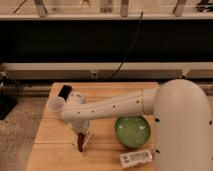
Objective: Place the pepper on the white sponge
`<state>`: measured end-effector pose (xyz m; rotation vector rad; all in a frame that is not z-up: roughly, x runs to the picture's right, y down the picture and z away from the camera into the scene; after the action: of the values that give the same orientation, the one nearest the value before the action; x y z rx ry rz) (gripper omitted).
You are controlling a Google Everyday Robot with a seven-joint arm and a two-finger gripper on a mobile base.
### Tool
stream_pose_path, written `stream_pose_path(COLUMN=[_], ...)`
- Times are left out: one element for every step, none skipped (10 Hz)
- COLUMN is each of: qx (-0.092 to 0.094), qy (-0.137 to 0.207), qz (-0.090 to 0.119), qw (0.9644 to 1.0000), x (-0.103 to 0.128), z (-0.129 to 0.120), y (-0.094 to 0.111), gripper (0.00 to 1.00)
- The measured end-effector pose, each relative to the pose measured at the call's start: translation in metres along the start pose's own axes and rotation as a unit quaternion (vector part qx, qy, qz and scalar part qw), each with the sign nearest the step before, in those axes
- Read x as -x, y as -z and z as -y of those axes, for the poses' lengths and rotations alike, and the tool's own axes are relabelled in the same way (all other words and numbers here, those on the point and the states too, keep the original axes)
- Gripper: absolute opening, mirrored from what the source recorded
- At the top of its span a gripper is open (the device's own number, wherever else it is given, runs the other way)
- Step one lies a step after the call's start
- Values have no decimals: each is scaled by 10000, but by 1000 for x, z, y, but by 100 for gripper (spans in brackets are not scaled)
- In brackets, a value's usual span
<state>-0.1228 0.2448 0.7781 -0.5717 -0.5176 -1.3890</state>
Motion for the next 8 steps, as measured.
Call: stream_pose_path(qx=[5,2,-2,-3,-11,-20,-46,-83], qy=[-2,8,45,63,63,52,47,37], qz=[4,8,25,39,49,58,72,81], qw=[10000,10000,10000,10000,10000,10000,10000,9999], x=[0,0,0,1,0,-1,-1,-1], z=[0,2,4,6,6,6,6,6], y=[1,1,1,1,1,1,1,2], gripper=[0,0,2,8,18,31,41,51])
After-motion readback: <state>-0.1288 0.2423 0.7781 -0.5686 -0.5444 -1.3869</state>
